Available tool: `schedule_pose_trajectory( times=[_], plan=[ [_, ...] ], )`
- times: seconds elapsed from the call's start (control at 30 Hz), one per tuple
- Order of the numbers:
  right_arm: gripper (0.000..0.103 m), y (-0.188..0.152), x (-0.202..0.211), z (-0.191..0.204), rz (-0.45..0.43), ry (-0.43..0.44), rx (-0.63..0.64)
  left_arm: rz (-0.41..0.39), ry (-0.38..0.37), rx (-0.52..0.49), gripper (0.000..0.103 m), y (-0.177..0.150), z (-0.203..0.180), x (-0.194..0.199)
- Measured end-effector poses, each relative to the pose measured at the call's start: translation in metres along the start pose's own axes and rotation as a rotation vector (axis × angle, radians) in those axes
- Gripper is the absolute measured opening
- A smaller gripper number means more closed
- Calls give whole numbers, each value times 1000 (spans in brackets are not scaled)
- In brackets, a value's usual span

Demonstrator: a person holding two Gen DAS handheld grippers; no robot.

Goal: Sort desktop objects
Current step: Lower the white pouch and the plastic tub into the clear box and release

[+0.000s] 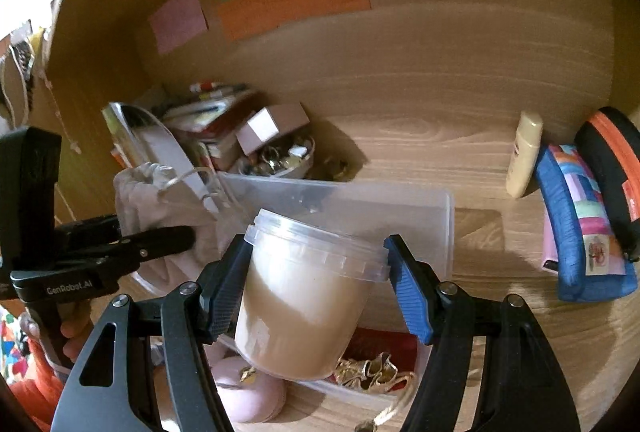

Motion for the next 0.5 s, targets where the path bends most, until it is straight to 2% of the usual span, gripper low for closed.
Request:
schedule_pose_trajectory(
  times=[0.33,0.4,0.5],
  plan=[
    [65,-19,-25,-11,37,-60,19,26,19,-50,49,0,-7,-25],
    [65,-22,-28,-11,53,-57,26,29,31,-55,51,-1,-7,-27],
    [65,-25,-33,-11,69,-72,39,43,30,-48,61,-4,-4,-32]
  ],
)
Point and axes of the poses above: each gripper's, at about its wrist camera, not at the fingertips, and x roughly against the way its jaws point, z to its left, y to its top, the point moved 9 cm from there along -x, roughly the way its jaws point, and after that the axes turned 4 degrees about -x, right-handed, at the moved point
